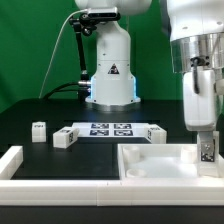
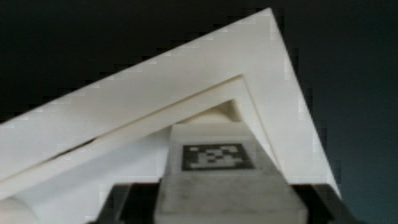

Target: Assemble one leg

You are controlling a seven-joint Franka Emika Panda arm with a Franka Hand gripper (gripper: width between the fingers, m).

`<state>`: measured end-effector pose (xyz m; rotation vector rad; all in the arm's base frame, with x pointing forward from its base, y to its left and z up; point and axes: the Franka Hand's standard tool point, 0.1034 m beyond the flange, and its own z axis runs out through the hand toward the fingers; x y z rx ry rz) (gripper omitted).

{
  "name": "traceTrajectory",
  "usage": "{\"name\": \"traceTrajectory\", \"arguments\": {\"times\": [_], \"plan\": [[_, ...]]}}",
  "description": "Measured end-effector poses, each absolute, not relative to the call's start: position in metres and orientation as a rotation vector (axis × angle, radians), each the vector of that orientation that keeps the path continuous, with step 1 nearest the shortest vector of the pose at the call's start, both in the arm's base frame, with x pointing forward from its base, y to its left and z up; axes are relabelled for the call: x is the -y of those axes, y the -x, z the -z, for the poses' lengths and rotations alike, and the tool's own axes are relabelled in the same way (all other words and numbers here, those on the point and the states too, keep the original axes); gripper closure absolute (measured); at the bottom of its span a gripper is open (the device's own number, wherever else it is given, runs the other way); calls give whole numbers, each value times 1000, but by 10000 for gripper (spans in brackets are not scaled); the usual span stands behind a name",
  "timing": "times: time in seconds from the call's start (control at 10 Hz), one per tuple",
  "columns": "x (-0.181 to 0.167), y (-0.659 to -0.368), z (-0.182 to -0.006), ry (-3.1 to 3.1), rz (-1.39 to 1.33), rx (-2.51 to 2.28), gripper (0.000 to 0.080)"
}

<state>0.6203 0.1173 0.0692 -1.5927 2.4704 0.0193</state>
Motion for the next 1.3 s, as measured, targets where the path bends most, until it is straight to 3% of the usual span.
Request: {"name": "traceTrajectory", "arguments": {"times": [0.2,0.3,0.4,0.6,1.3], "plan": [[-118,-620,-69,1561,-33,-2487,508],[-118,-620,-69,1571,-32,-2481,325],[-118,-620,-69,1630,-24,-2442,205],[-116,-619,-71,1890,-62,-2276,162],[-123,-617,-73,2643,-9,-1490,150]]}}
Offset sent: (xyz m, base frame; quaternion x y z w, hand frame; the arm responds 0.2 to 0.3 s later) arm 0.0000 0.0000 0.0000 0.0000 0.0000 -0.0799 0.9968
